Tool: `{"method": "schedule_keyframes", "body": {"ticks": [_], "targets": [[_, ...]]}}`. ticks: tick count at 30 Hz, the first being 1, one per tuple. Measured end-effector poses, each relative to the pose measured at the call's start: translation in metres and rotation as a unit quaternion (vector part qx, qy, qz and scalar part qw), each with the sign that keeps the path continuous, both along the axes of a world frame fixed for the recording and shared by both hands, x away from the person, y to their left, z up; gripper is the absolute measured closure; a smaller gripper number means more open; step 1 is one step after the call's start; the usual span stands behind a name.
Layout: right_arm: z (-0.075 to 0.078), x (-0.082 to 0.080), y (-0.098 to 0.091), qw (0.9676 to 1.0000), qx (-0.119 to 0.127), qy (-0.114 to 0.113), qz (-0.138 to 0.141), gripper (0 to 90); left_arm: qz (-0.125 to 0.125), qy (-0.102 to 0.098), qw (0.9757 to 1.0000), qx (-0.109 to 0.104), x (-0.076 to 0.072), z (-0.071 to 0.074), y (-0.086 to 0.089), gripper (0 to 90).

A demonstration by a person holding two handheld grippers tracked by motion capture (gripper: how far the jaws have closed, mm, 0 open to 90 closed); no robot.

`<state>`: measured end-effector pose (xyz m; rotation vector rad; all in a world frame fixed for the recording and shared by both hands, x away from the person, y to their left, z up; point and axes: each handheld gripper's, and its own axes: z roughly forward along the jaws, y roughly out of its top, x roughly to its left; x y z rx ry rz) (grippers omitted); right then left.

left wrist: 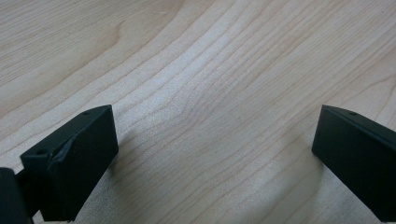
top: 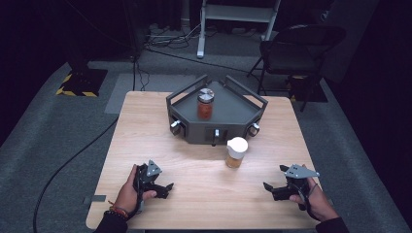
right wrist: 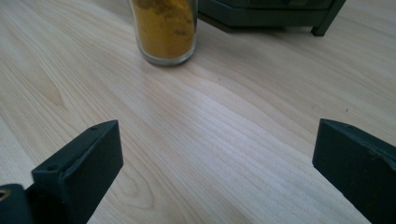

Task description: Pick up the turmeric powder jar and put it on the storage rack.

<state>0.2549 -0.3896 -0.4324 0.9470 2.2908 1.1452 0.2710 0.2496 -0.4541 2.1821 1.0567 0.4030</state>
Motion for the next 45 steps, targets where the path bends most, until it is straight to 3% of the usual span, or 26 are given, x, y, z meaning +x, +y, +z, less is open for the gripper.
{"method": "schedule_keyframes", "body": {"ticks": [18, 27, 45], "targets": [[0.000, 0.002, 0.011, 0.9997, 0.016, -0.019, -0.007, 1.4, 0.000, 0.000, 1.0000, 0.001, 0.000, 0.000, 0.000, 0.4], [-0.005, 0.011, 0.023, 0.9996, 0.019, -0.017, 0.009, 1.4, 0.000, 0.000, 1.0000, 0.001, 0.000, 0.000, 0.000, 0.4], [-0.014, 0.025, 0.047, 0.9992, 0.026, -0.030, 0.011, 1.4, 0.000, 0.000, 1.0000, 0.001, 0.000, 0.000, 0.000, 0.4]]}}
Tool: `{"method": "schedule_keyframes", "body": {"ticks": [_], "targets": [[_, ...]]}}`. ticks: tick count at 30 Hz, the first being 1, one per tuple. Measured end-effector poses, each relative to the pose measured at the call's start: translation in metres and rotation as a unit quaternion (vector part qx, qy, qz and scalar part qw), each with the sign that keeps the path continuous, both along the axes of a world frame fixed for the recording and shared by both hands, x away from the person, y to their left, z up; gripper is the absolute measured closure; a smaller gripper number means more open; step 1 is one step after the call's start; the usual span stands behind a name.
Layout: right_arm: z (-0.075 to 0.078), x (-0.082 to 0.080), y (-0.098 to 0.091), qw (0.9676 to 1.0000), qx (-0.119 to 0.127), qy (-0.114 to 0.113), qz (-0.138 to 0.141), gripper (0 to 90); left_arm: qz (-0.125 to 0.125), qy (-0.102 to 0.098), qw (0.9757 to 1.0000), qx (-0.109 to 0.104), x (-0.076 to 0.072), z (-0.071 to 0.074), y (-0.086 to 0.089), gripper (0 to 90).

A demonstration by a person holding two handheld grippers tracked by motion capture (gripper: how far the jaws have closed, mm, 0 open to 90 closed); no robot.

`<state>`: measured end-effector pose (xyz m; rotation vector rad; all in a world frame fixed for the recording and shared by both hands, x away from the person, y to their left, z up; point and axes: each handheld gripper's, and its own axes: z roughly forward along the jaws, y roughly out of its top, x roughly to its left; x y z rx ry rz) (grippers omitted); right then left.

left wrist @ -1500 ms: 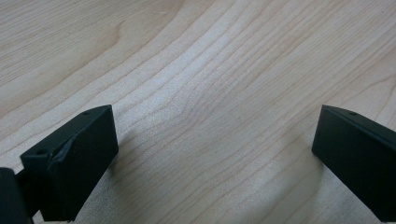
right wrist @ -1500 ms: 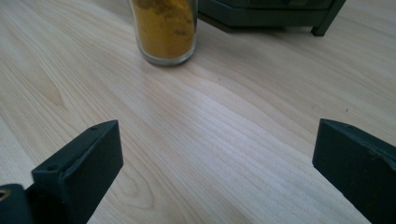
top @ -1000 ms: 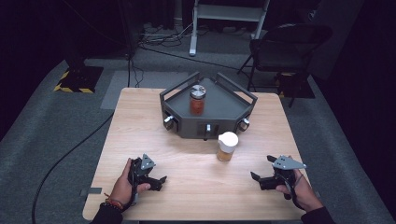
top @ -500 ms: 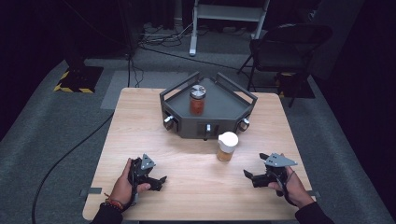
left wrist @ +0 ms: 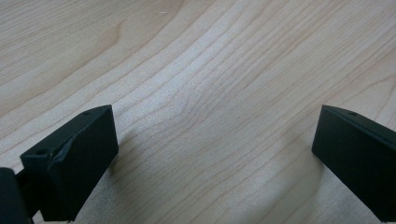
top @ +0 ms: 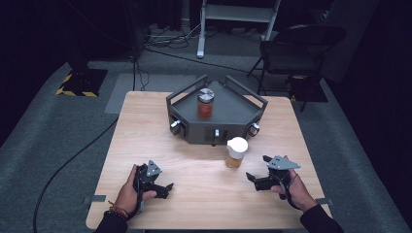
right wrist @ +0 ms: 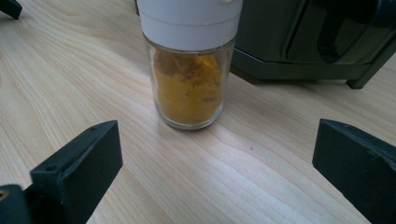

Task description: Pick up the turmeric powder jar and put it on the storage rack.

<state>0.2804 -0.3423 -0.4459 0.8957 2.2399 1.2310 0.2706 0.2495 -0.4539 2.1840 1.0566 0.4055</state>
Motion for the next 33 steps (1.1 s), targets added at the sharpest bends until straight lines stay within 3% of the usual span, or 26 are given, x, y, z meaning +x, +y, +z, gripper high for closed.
{"method": "schedule_keyframes", "body": {"ticks": [16, 24, 33], "targets": [[-0.005, 0.017, 0.027, 1.0000, -0.004, 0.000, 0.003, 1.6, 0.000, 0.000, 1.0000, 0.000, 0.000, 0.000, 0.000, 0.4], [-0.008, 0.027, 0.037, 0.9999, 0.011, 0.006, 0.005, 1.9, 0.000, 0.000, 1.0000, 0.000, 0.000, 0.000, 0.000, 0.4], [-0.014, 0.040, 0.047, 0.9986, 0.045, 0.026, 0.004, 3.0, 0.000, 0.000, 1.0000, 0.000, 0.000, 0.000, 0.000, 0.4]]}}
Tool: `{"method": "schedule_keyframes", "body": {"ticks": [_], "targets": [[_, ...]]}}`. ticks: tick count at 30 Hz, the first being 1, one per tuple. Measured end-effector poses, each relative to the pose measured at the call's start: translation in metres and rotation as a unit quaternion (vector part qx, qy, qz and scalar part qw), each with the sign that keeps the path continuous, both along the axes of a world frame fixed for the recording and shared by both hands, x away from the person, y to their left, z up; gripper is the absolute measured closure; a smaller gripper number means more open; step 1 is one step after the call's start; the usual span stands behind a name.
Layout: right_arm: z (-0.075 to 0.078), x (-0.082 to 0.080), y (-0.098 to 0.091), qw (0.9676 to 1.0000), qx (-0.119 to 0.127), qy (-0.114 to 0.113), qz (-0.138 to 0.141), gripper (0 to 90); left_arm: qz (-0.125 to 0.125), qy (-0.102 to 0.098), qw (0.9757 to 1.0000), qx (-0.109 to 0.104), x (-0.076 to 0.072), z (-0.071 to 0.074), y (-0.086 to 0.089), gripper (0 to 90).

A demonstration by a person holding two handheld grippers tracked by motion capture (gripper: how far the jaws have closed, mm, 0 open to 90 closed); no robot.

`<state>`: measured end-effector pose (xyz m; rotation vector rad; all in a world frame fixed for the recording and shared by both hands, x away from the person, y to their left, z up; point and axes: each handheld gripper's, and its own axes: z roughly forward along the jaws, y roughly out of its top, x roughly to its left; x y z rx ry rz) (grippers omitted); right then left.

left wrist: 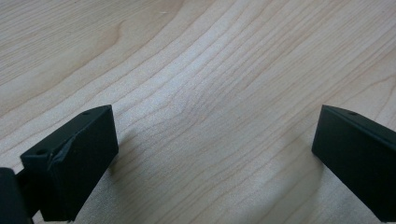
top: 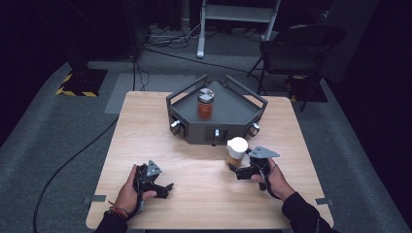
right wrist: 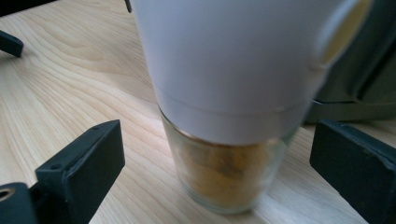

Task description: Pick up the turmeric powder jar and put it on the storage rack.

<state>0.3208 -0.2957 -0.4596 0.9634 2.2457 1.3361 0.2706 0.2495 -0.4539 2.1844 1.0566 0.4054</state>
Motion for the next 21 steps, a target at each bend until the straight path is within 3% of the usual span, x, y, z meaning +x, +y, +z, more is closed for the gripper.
{"method": "schedule_keyframes", "body": {"ticks": [6, 9, 17, 21], "targets": [[-0.004, 0.004, 0.007, 0.9996, 0.025, 0.009, -0.007, 4.6, 0.000, 0.000, 1.0000, 0.000, 0.000, 0.000, 0.000, 0.4], [-0.006, 0.002, 0.010, 0.9993, 0.032, 0.002, -0.017, 7.4, 0.000, 0.000, 1.0000, 0.000, 0.000, 0.000, 0.000, 0.4], [-0.012, 0.001, 0.012, 0.9974, 0.059, -0.006, -0.041, 20.2, 0.000, 0.000, 1.0000, 0.000, 0.000, 0.000, 0.000, 0.4], [-0.012, 0.002, 0.013, 0.9970, 0.061, -0.009, -0.047, 26.7, 0.000, 0.000, 1.0000, 0.000, 0.000, 0.000, 0.000, 0.4]]}}
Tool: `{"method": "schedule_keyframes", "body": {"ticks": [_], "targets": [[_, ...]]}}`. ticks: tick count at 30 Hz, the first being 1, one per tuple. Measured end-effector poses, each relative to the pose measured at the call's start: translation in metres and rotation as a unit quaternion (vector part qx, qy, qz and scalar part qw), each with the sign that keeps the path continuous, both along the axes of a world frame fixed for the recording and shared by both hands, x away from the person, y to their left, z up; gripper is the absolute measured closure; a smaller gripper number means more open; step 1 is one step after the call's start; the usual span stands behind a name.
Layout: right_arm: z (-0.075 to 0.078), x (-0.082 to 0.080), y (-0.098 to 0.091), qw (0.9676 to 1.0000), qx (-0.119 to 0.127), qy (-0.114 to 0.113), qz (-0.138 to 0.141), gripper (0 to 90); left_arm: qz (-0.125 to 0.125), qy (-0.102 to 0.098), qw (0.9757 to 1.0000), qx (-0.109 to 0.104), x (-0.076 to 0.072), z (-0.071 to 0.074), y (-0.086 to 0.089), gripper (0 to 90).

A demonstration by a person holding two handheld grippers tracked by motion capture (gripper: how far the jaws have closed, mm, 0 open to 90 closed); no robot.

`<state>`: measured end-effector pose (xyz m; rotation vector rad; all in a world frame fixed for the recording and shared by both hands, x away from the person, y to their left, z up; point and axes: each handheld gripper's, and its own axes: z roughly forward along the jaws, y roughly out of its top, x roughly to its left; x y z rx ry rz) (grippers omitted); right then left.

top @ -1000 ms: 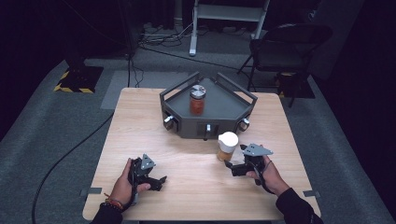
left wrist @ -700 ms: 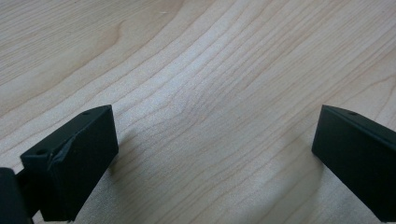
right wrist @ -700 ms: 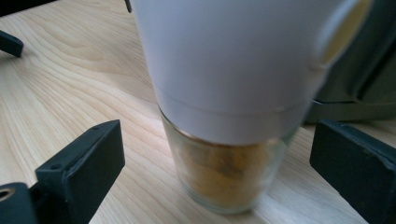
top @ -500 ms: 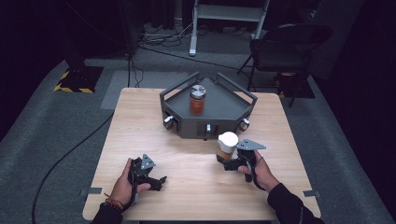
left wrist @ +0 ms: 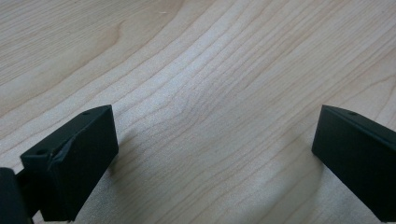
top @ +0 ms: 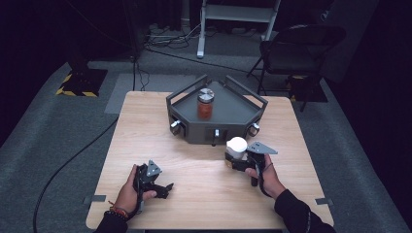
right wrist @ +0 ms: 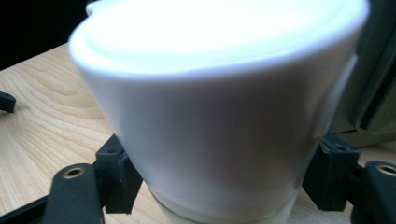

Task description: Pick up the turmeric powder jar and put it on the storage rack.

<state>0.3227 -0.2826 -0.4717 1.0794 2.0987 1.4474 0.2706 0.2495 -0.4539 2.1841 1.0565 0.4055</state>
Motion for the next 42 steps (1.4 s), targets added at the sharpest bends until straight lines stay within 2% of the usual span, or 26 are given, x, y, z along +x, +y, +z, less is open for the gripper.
{"method": "schedule_keyframes", "body": {"ticks": [9, 16, 22, 29, 40, 42], "targets": [[-0.001, -0.003, 0.002, 0.9999, -0.008, -0.013, -0.003, 28.5, 0.000, 0.000, 1.0000, 0.000, 0.000, 0.000, 0.000, 0.4], [-0.001, -0.004, 0.000, 0.9998, -0.002, -0.020, -0.007, 30.0, 0.000, 0.000, 1.0000, 0.000, 0.000, 0.000, 0.000, 0.4], [0.001, -0.008, 0.003, 0.9995, -0.014, -0.028, -0.008, 30.1, 0.000, 0.000, 1.0000, 0.000, 0.000, 0.000, 0.000, 0.4], [0.001, -0.015, 0.005, 0.9985, -0.018, -0.044, -0.026, 30.1, 0.000, 0.000, 1.0000, 0.000, 0.000, 0.000, 0.000, 0.4], [0.016, -0.022, 0.002, 0.9977, -0.013, -0.055, -0.036, 30.1, 0.000, 0.000, 1.0000, 0.000, 0.000, 0.000, 0.000, 0.4], [0.022, -0.023, 0.003, 0.9973, -0.020, -0.057, -0.041, 30.1, 0.000, 0.000, 1.0000, 0.000, 0.000, 0.000, 0.000, 0.4]]}}
